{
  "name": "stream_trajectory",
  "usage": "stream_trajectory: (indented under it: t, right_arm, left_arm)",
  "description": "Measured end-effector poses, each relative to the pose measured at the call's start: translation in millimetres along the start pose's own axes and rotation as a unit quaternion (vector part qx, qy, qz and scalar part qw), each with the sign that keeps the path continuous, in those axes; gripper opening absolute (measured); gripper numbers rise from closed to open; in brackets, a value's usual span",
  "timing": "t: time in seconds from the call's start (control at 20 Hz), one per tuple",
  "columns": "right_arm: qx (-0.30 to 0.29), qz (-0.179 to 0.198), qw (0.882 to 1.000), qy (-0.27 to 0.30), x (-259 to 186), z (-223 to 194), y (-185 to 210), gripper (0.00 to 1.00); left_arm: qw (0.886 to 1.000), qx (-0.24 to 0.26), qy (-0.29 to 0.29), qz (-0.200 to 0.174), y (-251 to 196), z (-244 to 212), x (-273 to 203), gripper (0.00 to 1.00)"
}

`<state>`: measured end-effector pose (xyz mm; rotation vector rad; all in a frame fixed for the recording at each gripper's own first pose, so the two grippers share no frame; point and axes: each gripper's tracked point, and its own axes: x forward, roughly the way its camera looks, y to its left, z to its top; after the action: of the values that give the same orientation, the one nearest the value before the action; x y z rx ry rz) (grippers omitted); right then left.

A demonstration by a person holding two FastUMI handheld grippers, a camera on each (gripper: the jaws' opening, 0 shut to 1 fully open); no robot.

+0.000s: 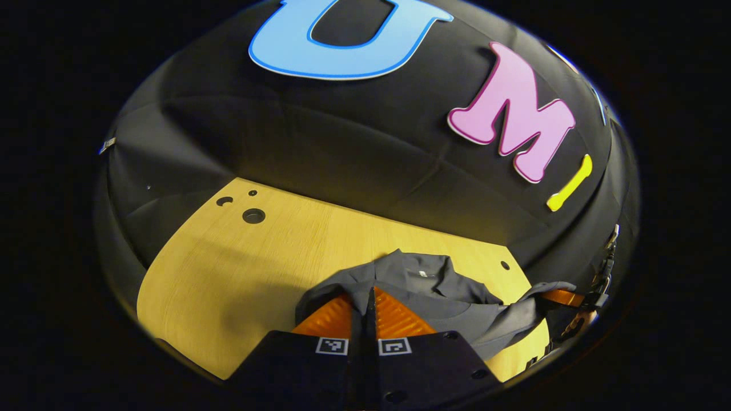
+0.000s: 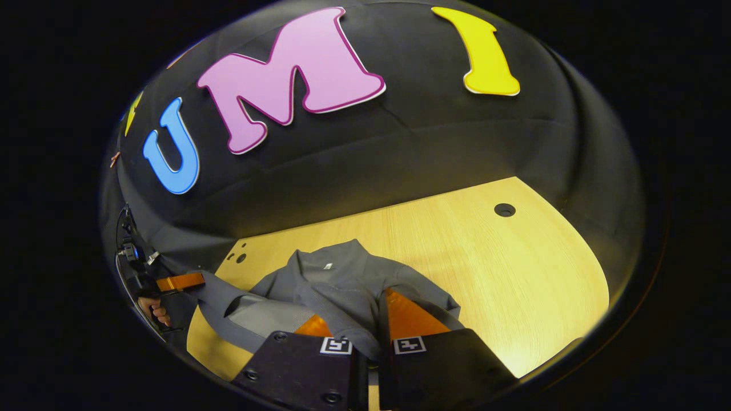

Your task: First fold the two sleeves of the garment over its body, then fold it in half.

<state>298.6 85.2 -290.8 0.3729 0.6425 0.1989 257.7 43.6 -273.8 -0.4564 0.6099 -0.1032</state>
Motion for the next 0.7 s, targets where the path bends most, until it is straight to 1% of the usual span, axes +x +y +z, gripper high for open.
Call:
stream_trajectory:
  t: [0.2,0.4,0.6,0.7]
  right_arm:
    - [-0.007,-0.012,1.000,0.010,46.4,-3.1,-15.6,0.21]
    - [-0.014,-0.023,0.999,0.033,85.1,-25.1,-29.0,0.21]
    - [-0.014,-0.035,0.998,0.051,112.3,-45.0,-41.6,0.21]
    - [-0.010,-0.041,0.997,0.063,123.6,-56.0,-47.6,0.20]
  left_arm:
    - [1.000,0.001,0.001,0.023,15.7,0.8,38.8,0.05]
    - [0.999,0.000,0.024,0.048,32.7,-17.0,69.5,0.05]
    - [0.997,0.003,0.038,0.073,47.6,-32.1,92.9,0.05]
    - [0.995,0.012,0.057,0.086,53.0,-44.6,104.1,0.05]
